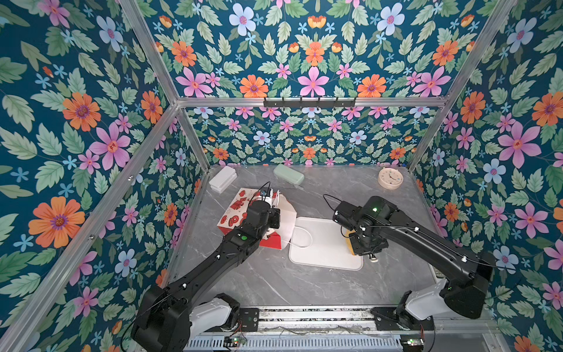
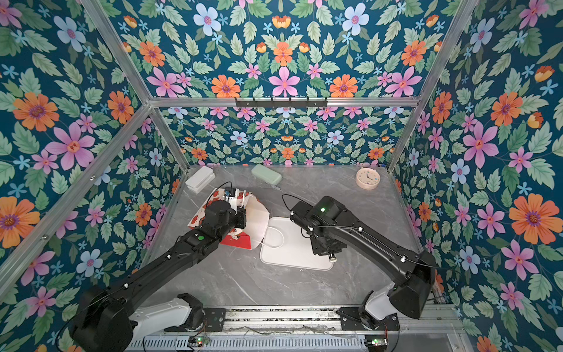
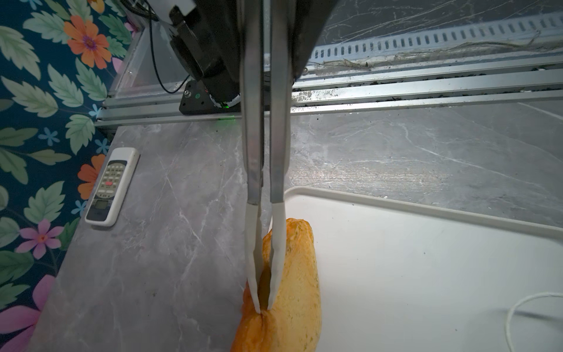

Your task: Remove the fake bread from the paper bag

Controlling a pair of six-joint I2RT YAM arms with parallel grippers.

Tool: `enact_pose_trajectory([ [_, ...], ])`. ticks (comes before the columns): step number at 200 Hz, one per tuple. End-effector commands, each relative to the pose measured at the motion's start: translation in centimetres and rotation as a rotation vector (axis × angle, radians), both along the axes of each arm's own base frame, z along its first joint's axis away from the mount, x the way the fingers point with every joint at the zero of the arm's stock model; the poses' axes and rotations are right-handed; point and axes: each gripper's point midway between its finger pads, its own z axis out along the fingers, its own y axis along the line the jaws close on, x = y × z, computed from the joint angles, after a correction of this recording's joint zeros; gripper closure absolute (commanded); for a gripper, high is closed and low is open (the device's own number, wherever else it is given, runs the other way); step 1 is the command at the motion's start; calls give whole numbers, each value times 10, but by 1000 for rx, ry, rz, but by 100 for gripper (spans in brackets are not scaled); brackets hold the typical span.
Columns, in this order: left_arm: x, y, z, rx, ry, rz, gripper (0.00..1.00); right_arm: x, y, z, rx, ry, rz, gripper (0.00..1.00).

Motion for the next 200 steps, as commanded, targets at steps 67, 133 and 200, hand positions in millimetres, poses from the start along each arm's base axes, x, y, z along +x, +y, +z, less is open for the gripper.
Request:
enact_pose_trajectory([
  [67,2,-4,7,-36,-37,-9,100,-4,-17,9,-237,75,87,98],
  [133,2,-6,9,-48,-32,-17,100,-4,-31,7,-298,52,96,98],
  [200,2,-6,7,-51,-15,-11,100,-2,-46,9,-336,35,117,98],
])
